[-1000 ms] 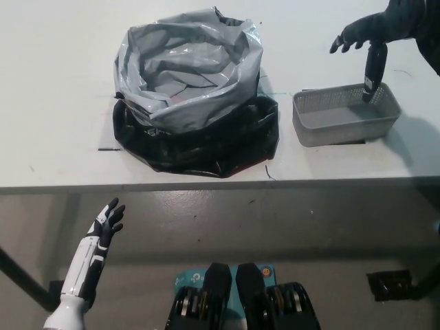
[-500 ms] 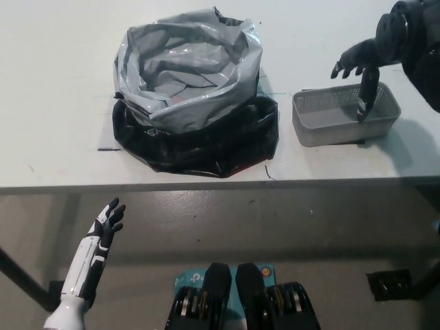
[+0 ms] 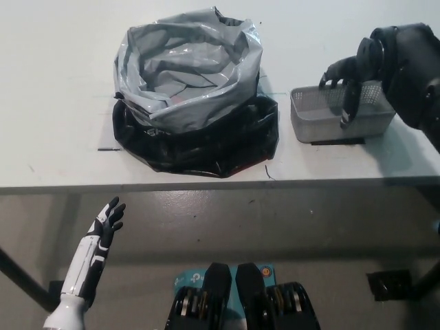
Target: Use the right hand to pick up a small rectangular container and put it into a plastic bag and lift the bag
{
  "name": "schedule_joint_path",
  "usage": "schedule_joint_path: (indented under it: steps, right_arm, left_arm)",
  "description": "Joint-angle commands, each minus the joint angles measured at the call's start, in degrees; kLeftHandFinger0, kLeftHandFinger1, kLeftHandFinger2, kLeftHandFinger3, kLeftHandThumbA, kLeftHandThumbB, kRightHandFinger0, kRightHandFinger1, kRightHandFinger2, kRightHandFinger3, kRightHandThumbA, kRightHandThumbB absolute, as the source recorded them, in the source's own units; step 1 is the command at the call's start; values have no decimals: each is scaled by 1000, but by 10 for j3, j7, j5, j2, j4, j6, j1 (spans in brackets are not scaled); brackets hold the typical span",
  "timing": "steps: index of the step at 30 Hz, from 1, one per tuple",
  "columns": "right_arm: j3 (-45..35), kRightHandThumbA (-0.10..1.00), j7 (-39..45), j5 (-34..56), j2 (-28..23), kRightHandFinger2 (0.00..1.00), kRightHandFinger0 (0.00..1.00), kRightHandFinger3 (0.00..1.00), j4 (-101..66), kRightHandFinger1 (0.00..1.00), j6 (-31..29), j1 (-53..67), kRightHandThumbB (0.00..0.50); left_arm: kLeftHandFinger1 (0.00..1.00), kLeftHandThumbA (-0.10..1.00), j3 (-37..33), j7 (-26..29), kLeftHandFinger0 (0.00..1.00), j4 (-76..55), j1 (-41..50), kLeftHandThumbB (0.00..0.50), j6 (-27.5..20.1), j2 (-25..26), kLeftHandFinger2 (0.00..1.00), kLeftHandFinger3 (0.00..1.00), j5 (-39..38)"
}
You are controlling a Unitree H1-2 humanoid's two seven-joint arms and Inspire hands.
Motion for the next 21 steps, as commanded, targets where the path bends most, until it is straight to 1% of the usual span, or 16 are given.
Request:
schedule_joint_path:
  steps: [1,3,6,8,10,12,14,16,19,21]
  right_arm:
    - [-21,806,-77,-5,13,1000,1000,1000,25,1000,-20,-19,500]
    - [-20,809,-77,-8,17,1000,1000,1000,27,1000,-23,-18,500]
    - [-24,793,-83,-8,19,1000,1000,1000,32,1000,-20,-19,500]
    - [-25,809,-84,-10,20,1000,1000,1000,36,1000,-24,-20,500]
    - [-26,800,-86,-9,20,1000,1000,1000,38,1000,-24,-19,500]
    - [-25,815,-92,-11,20,1000,1000,1000,44,1000,-28,-18,500]
    - [-26,803,-97,-11,21,1000,1000,1000,49,1000,-30,-18,500]
    - [-22,822,-101,-15,21,1000,1000,1000,53,1000,-37,-17,500]
    - [-22,829,-106,-15,21,1000,1000,1000,63,1000,-45,-17,500]
    - [-26,797,-110,-11,22,1000,1000,1000,68,1000,-42,-9,500]
  left_arm:
    - [1000,1000,-1,-7,1000,-15,-10,256,-20,12,1000,1000,0]
    - [1000,1000,0,-8,1000,-19,-9,255,-11,12,1000,1000,-2]
    - [1000,1000,0,-7,1000,-20,-13,247,-13,14,1000,1000,2]
    - [1000,1000,1,-5,1000,-19,-15,248,-15,15,1000,1000,2]
    - [1000,1000,1,-6,1000,-20,-16,250,-14,16,1000,1000,3]
    - [1000,1000,0,-5,1000,-19,-17,242,-17,15,1000,1000,1]
    - [1000,1000,1,-5,1000,-19,-18,236,-16,15,1000,1000,-1]
    - [1000,1000,1,-5,1000,-19,-18,245,-14,15,1000,1000,-2]
    - [1000,1000,1,-5,1000,-17,-22,246,-14,16,1000,1000,-1]
    - [1000,1000,1,-4,1000,-17,-22,238,-12,16,1000,1000,-1]
